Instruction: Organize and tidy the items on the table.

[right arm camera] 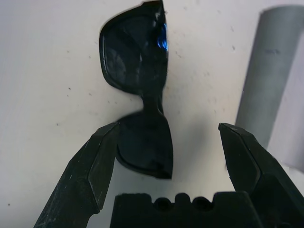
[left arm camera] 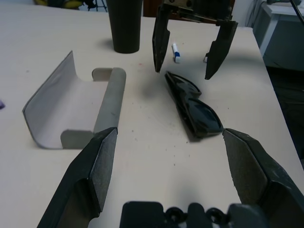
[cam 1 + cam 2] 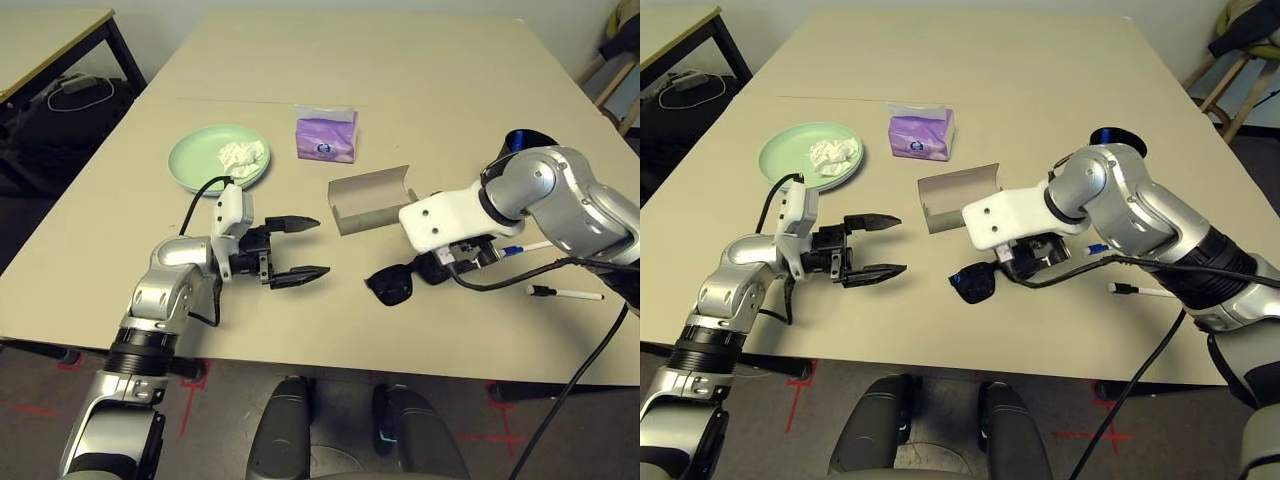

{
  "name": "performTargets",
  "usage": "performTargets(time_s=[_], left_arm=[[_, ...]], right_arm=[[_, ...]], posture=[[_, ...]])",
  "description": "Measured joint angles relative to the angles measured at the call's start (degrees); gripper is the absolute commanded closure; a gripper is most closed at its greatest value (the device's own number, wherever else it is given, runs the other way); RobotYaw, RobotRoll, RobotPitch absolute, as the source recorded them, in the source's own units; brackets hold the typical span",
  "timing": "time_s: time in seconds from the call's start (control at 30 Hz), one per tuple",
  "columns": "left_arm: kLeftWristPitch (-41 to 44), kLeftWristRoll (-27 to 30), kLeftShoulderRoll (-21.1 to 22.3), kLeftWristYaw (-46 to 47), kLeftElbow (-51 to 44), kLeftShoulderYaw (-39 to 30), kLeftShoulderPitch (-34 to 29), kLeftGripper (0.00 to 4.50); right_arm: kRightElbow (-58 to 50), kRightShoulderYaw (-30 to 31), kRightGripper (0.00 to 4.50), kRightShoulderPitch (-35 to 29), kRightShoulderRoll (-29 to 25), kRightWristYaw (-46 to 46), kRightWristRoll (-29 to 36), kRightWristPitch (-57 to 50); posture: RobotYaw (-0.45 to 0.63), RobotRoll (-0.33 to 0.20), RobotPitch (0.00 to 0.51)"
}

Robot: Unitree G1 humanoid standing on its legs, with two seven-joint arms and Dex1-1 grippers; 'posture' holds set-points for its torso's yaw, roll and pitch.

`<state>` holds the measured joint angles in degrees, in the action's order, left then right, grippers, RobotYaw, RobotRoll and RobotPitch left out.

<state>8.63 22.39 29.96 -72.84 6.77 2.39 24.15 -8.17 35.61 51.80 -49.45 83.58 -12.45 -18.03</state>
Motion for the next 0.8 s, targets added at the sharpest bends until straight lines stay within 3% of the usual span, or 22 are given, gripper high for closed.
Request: performTargets(time_s=[0.8], left_arm=[[1.72, -0.01, 0.76, 2.20, -3.69, 0.34, -1.97, 0.03]], right_arm=[[2.91, 0.00, 0.00, -1.16, 6.15, 3.62, -7.95, 0.73]], posture=[[0.30, 0.000, 0.172]])
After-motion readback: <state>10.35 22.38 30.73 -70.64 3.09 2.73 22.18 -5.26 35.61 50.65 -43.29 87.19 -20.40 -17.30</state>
